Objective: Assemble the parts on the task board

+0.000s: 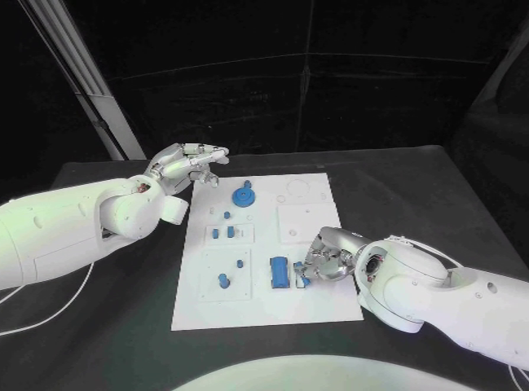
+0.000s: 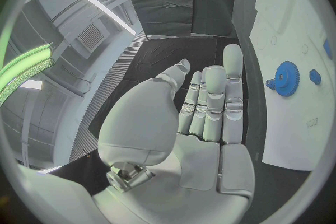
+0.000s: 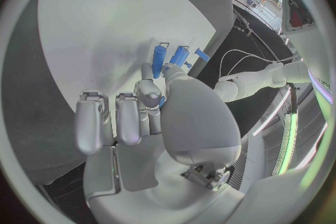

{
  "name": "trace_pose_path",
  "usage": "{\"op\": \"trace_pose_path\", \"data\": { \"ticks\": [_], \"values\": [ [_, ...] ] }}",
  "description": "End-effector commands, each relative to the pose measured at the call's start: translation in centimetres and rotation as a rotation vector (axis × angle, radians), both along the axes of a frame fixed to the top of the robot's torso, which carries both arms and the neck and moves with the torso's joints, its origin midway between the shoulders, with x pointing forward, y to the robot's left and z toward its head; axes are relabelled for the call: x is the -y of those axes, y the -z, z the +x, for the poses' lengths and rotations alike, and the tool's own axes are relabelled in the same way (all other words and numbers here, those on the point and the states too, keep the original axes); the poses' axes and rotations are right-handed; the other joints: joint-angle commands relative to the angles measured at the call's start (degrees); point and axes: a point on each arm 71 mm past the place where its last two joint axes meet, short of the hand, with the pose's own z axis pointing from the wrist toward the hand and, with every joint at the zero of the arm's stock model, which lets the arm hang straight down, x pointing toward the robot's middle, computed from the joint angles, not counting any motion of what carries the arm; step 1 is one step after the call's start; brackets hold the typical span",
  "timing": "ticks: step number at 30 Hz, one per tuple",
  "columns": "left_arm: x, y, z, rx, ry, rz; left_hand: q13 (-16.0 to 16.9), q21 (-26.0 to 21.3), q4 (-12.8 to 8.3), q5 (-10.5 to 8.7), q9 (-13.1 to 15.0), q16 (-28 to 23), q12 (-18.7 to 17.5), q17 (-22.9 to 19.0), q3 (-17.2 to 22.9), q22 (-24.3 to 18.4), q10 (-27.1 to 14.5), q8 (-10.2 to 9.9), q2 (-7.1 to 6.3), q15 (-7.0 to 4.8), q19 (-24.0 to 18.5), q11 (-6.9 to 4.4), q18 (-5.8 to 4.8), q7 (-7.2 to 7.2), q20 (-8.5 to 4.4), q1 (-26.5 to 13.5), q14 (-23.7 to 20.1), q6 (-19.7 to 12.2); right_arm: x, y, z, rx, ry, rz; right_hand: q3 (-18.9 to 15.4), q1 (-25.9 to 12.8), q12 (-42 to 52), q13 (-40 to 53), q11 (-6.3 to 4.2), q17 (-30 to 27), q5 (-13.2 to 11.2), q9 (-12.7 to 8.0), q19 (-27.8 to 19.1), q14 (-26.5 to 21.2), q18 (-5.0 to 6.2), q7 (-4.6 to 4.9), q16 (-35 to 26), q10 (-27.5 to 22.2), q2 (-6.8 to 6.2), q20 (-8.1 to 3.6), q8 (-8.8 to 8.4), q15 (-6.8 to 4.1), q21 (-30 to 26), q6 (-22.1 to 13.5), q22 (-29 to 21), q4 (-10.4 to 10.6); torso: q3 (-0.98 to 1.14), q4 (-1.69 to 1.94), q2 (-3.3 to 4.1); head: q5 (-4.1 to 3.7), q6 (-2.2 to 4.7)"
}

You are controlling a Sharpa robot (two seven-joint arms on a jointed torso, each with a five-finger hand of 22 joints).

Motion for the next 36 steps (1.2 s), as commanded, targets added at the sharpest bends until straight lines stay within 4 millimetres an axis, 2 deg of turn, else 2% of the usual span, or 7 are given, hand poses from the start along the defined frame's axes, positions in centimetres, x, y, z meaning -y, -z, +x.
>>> {"op": "trace_pose_path", "data": {
  "ticks": [1,9,13,21,32,34,36],
  "values": [
    [0.10,-0.14,-0.02,0.005,0.011,-0.004,-0.10,-0.13,-0.32,-0.34,0.05,0.36,0.21,0.02,-0.05,-0.06,-0.38,0.28,-0.07,-0.06,0.38,0.07,0.80,0.01,-0.16,0.49,0.39,-0.26,-0.11,0.12,-0.08,-0.008,-0.011,-0.014,0.35,-0.78,1.04,0.73,-0.08,1.81,-0.26,0.18,0.25,3.58,-0.61,-0.04,0.28,0.64,0.17,-0.20,0.30,-0.53,0.41,0.55,5.05,-0.10,0.01,-0.06,-0.02,-0.04,-0.12],
    [0.09,-0.14,-0.03,0.003,0.012,-0.004,-0.11,-0.12,-0.29,-0.38,0.05,0.38,0.25,-0.02,-0.08,-0.06,-0.38,0.31,-0.02,-0.05,0.39,0.08,0.79,0.03,-0.16,0.46,0.39,-0.25,-0.32,0.12,-0.19,-0.015,-0.025,-0.018,0.38,-1.92,3.05,2.23,-0.30,2.22,-0.60,0.46,0.45,3.67,-0.69,-0.30,0.60,1.48,0.46,-0.36,0.65,-0.72,0.62,1.08,5.40,-0.09,-0.01,0.00,-0.04,-0.09,-0.29],
    [0.08,-0.13,-0.01,0.003,0.012,-0.003,-0.11,-0.12,-0.29,-0.39,0.05,0.38,0.26,-0.03,-0.09,-0.06,-0.38,0.32,-0.01,-0.05,0.40,0.08,0.79,0.03,-0.16,0.46,0.39,-0.25,-0.51,0.07,-0.25,-0.016,-0.030,-0.013,0.42,-2.49,3.54,2.64,-0.43,2.53,-0.99,0.61,0.62,3.73,-0.75,-0.46,0.85,1.78,0.67,-0.46,0.83,-0.82,0.79,1.35,5.68,-0.11,0.01,-0.06,-0.07,0.36,-0.31],
    [0.03,-0.12,0.00,0.002,0.010,-0.002,-0.11,-0.12,-0.29,-0.39,0.05,0.38,0.26,-0.03,-0.09,-0.06,-0.38,0.32,-0.01,-0.05,0.40,0.08,0.79,0.03,-0.16,0.46,0.39,-0.25,-0.50,0.03,-0.25,-0.013,-0.027,-0.009,0.30,-3.90,3.56,2.82,-0.48,2.62,-1.48,0.76,0.69,3.75,-0.78,-0.50,0.92,1.94,0.98,-0.58,0.92,-0.90,0.86,1.45,5.79,0.01,-0.01,-0.02,-0.02,0.42,-0.47],
    [-0.04,-0.12,0.02,0.001,0.008,0.000,-0.13,-0.12,-0.27,-0.41,0.05,0.37,0.28,-0.11,-0.11,-0.06,-0.38,0.33,0.03,-0.04,0.41,0.09,0.79,0.04,-0.16,0.44,0.37,-0.26,-0.58,0.00,-0.26,-0.011,-0.030,-0.007,-1.47,-7.24,3.43,3.11,-0.34,2.68,-1.36,1.00,0.73,3.73,-0.80,-0.36,0.94,1.98,0.35,-0.56,0.99,-0.81,0.90,1.43,5.89,0.06,0.01,-0.05,-0.05,0.38,-0.69],
    [-0.07,-0.11,0.04,0.001,0.006,0.000,-0.13,-0.12,-0.27,-0.41,0.05,0.37,0.28,-0.11,-0.11,-0.06,-0.38,0.33,0.03,-0.04,0.41,0.09,0.79,0.04,-0.16,0.44,0.37,-0.26,-0.55,-0.01,-0.24,-0.009,-0.029,-0.005,-2.99,-9.59,3.46,3.26,-0.29,2.71,-2.15,1.10,0.74,3.74,-0.81,-0.33,0.95,2.04,0.22,-0.50,1.05,-0.74,0.92,1.52,5.93,0.07,-0.02,-0.02,-0.09,0.32,-0.69],
    [-0.11,-0.11,0.05,0.001,0.005,0.001,-0.13,-0.12,-0.27,-0.41,0.05,0.37,0.28,-0.11,-0.11,-0.06,-0.38,0.33,0.03,-0.04,0.41,0.09,0.79,0.04,-0.16,0.44,0.37,-0.26,-0.53,-0.03,-0.24,-0.007,-0.027,-0.003,-4.29,-11.48,3.51,3.44,-0.33,2.78,-4.66,1.20,0.75,3.74,-0.81,-0.40,0.99,2.10,0.62,-0.47,1.10,-0.76,0.93,1.55,5.97,0.00,-0.02,0.00,-0.08,0.31,-0.68]
  ]
}}
